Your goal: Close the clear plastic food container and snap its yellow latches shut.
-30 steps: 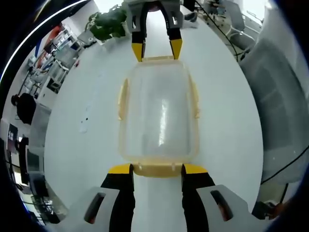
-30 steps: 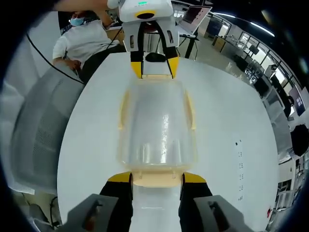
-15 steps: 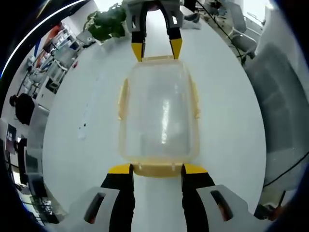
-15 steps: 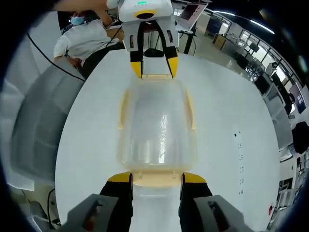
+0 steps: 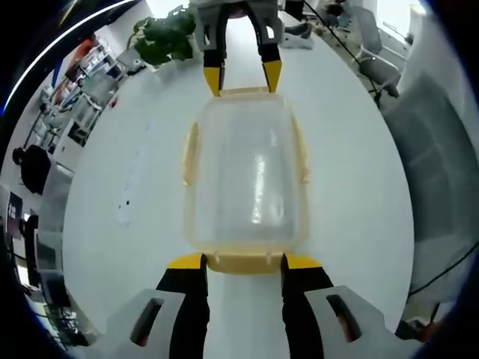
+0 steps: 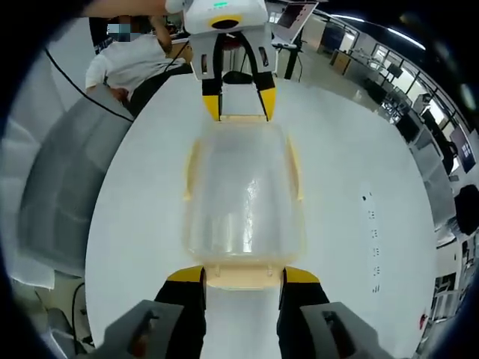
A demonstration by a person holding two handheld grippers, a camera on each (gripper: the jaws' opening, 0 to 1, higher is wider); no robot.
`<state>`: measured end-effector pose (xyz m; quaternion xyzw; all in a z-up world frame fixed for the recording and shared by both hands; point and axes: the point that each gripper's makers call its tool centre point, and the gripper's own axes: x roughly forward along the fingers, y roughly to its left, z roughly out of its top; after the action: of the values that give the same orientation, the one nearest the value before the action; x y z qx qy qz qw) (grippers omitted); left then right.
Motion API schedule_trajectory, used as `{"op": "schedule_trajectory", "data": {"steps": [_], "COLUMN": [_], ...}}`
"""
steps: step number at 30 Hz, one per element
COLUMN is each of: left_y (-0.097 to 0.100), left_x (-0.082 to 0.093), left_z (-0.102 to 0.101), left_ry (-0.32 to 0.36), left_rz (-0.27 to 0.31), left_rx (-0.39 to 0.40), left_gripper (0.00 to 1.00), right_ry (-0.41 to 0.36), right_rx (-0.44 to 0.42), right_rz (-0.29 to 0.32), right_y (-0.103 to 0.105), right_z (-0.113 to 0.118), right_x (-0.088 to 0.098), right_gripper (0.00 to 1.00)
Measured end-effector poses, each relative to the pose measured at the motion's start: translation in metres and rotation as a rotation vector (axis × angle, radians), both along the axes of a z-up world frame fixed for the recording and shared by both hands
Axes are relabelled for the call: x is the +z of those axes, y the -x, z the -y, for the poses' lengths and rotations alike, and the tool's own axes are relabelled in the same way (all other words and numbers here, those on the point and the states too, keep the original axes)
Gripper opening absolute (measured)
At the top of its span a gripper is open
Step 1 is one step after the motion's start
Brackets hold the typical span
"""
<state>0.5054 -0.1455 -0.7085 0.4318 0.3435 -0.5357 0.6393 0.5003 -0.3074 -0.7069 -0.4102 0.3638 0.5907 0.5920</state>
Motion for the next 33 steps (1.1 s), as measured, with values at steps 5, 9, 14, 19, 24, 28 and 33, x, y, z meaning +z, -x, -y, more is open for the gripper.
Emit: {"op": "schedule_trajectory", "data": {"steps": [5, 9, 14, 19, 24, 28, 33], "left_y": [-0.001, 0.000, -0.001, -0.003, -0.005, -0.005, -0.006], "left_x": [0.000, -0.003, -0.008, -0.012, -0.016, -0.020, -0.024], "left_z": [0.008, 0.014, 0.020, 0.023, 0.025, 0.026, 0.024], "left_ry": [0.003, 0.010, 0.008, 0.005, 0.004, -0.002, -0.008], "left_rz": [-0.003, -0.010, -0.015, -0.022, -0.029, -0.035, -0.037], "left_rx": [0.001, 0.002, 0.004, 0.006, 0.008, 0.006, 0.005], "left_gripper": [0.35, 0.35, 0.35, 0.35, 0.35, 0.35, 0.35], "right_ry": [0.007, 0.007, 0.014, 0.015, 0.015, 0.014, 0.012], "right_rx": [-0.001, 0.000, -0.001, -0.002, -0.005, -0.013, -0.013], "right_rz": [-0.001, -0.010, -0.015, -0.018, -0.029, -0.044, -0.052], "right_y": [-0.001, -0.001, -0.002, -0.005, -0.007, -0.006, -0.007], "right_z": [0.007, 0.014, 0.019, 0.022, 0.025, 0.025, 0.024], "right_x": [-0.002, -0.005, -0.010, -0.016, -0.021, -0.026, -0.030], "right_gripper": [0.34, 0.34, 0.34, 0.35, 0.35, 0.35, 0.35]}}
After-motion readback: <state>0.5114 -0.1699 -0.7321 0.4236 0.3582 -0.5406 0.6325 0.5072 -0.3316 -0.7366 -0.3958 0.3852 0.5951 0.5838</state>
